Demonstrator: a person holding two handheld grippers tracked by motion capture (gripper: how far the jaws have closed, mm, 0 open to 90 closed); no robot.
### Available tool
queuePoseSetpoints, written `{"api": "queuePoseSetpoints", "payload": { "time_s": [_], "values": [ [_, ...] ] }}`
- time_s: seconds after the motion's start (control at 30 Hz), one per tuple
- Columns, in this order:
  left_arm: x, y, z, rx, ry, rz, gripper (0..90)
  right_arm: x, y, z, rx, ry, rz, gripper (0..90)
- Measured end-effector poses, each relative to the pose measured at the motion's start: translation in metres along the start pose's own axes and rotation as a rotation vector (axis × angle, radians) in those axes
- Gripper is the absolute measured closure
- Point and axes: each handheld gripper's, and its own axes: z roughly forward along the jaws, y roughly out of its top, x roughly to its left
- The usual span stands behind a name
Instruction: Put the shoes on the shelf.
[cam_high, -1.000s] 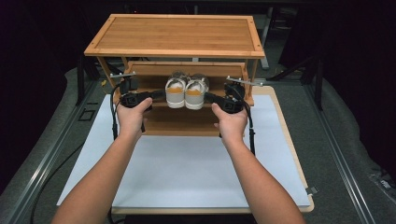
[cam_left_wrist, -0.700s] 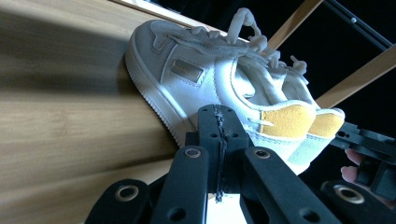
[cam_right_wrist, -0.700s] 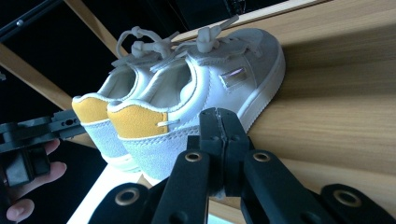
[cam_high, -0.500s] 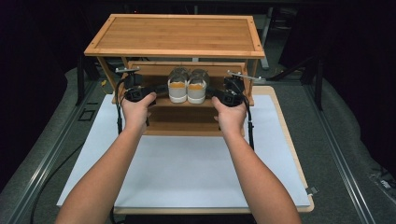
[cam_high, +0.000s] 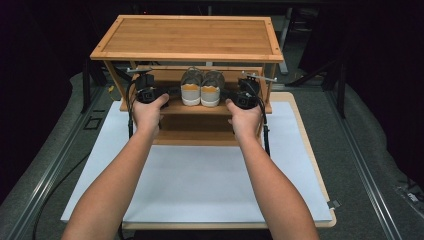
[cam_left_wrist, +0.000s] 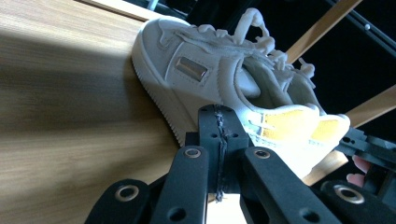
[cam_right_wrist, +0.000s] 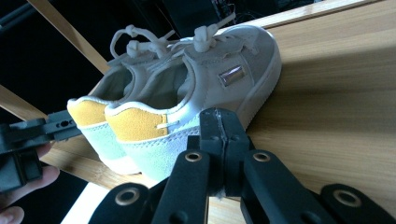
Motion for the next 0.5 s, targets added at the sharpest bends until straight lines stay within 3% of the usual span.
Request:
{"api": "queuePoseSetpoints", "payload": {
  "time_s": [0.07,0.1,0.17,0.33,0.5],
  "values": [
    [0.0018,0.0003,0.0015,0.001,0.003,0.005,89.8,-0.0002,0.0007,0.0025,-0.001,-0.004,0.001,90.0],
    [0.0016,0.0004,0.0040,-0.012,0.006,-0.017,89.8,0.0000,0.0010,0.0037,-0.004,-0.012,-0.004,90.0],
    [0.0030,0.0007,0.0052,-0.013,0.001,-0.019,89.8,-0.0001,0.0014,0.0057,-0.005,-0.018,-0.015,90.0],
    [0.0031,0.0012,0.0067,-0.017,0.004,-0.016,89.8,-0.0035,0.0020,0.0078,-0.002,-0.014,0.007,90.0],
    [0.0018,0.0004,0.0060,-0.019,0.011,-0.011,89.6,-0.0039,0.0017,0.0069,-0.003,-0.023,-0.003,87.7]
  ]
}}
